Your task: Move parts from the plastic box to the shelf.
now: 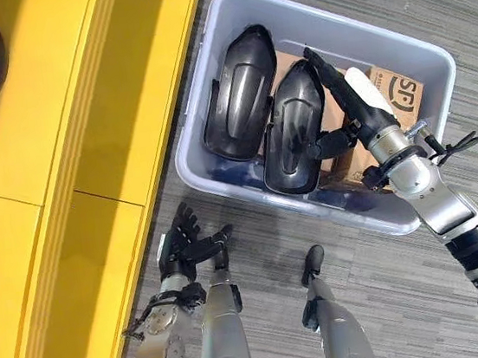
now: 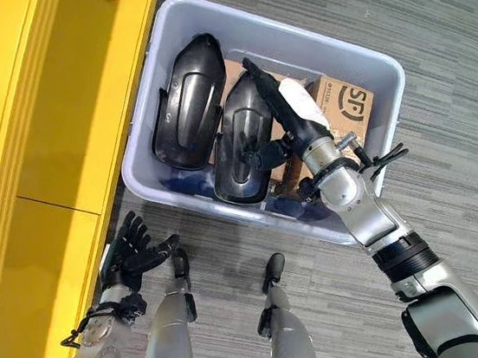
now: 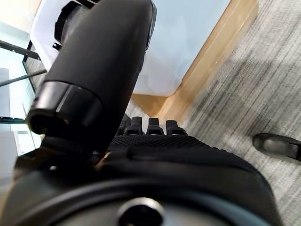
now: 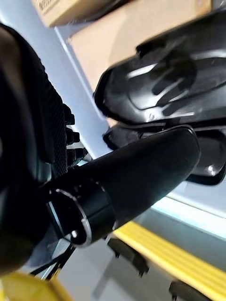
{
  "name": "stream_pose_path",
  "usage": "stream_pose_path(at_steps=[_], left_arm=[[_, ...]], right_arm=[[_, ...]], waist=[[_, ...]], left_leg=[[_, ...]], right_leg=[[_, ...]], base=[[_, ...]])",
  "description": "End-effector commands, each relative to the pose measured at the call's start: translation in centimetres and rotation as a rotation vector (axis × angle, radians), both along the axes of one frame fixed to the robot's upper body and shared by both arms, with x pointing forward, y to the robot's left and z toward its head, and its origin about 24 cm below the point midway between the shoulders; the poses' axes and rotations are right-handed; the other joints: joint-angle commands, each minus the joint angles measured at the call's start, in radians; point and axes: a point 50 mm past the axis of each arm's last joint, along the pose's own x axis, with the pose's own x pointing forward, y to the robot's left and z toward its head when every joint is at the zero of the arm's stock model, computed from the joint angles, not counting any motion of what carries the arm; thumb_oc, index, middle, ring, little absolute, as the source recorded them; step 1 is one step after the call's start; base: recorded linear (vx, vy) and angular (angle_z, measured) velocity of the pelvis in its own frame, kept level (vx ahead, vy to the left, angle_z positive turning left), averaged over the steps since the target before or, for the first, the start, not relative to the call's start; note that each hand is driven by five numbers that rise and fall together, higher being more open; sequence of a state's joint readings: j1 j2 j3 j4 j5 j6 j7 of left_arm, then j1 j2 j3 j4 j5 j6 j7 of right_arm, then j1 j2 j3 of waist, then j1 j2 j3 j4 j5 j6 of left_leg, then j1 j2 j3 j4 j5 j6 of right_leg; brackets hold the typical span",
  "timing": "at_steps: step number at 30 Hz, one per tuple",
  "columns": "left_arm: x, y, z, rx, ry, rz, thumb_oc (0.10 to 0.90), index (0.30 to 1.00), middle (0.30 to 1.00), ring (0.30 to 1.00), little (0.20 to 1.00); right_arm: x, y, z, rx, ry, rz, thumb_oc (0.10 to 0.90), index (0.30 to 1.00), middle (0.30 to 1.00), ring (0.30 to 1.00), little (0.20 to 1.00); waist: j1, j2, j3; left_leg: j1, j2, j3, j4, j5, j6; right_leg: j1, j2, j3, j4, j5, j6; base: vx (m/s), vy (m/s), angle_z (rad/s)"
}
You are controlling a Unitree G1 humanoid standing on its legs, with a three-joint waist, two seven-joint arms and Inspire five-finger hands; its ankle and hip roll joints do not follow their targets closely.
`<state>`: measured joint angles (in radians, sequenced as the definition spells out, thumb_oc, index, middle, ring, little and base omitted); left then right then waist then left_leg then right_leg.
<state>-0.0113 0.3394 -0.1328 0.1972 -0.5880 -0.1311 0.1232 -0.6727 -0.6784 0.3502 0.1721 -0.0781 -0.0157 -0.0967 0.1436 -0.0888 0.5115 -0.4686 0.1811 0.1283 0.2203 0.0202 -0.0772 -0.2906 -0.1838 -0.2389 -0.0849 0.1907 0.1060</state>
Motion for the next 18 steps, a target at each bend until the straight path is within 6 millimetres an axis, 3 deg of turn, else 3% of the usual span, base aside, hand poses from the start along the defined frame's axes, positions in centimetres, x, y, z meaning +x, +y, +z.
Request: stream_pose_path(at_steps=[1, 8, 14, 15, 18], left_arm=[[-0.7, 0.6, 1.6, -0.005, -0.095, 0.009, 0.900, 1.000, 1.000, 1.000, 1.000], [-0.4, 0.1, 2.0, -0.030, -0.111, 0.006, 0.900, 1.000, 1.000, 1.000, 1.000], [0.1, -0.2, 2.5, -0.038, -0.136, 0.000, 0.900, 1.000, 1.000, 1.000, 1.000], [0.3, -0.4, 2.7, -0.043, -0.142, -0.005, 0.900, 1.000, 1.000, 1.000, 1.000], [0.4, -0.8, 2.9, -0.052, -0.153, -0.020, 0.900, 1.000, 1.000, 1.000, 1.000]], right_arm=[[-0.3, 0.7, 4.2, -0.007, -0.193, 0.024, 0.900, 1.000, 1.000, 1.000, 1.000], [2.0, 0.0, 2.8, 0.062, -0.070, -0.038, 0.900, 1.000, 1.000, 1.000, 1.000], [3.4, 1.1, 4.0, 0.032, -0.075, -0.049, 0.900, 1.000, 1.000, 1.000, 1.000], [3.7, 1.1, 3.9, 0.025, -0.066, -0.061, 0.900, 1.000, 1.000, 1.000, 1.000], [4.9, 0.6, 3.9, -0.006, -0.030, -0.122, 0.900, 1.000, 1.000, 1.000, 1.000]], waist=[[-0.007, 0.015, -0.050], [0.011, 0.025, -0.023], [0.025, 0.027, -0.009], [0.027, 0.031, -0.006], [0.037, 0.035, -0.001]], left_leg=[[-0.061, 0.044, -0.011, -0.043, 0.073, -0.022], [-0.099, 0.036, -0.029, -0.034, 0.072, -0.021], [-0.105, 0.027, -0.043, -0.044, 0.058, -0.030], [-0.120, 0.024, -0.040, -0.047, 0.079, -0.019], [-0.121, 0.018, -0.054, -0.051, 0.061, -0.028]], right_leg=[[0.141, -0.117, -0.025, 0.097, -0.135, 0.087], [0.132, -0.108, -0.043, 0.093, -0.140, 0.082], [0.133, -0.101, -0.048, 0.090, -0.151, 0.087], [0.122, -0.101, -0.054, 0.091, -0.139, 0.084], [0.130, -0.096, -0.061, 0.086, -0.157, 0.087]], base=[[0.02, -0.014, 0.04], [0.01, -0.016, 0.08], [0.02, -0.017, 0.02], [0.08, -0.042, 0.05], [0.05, -0.023, 0.15]])
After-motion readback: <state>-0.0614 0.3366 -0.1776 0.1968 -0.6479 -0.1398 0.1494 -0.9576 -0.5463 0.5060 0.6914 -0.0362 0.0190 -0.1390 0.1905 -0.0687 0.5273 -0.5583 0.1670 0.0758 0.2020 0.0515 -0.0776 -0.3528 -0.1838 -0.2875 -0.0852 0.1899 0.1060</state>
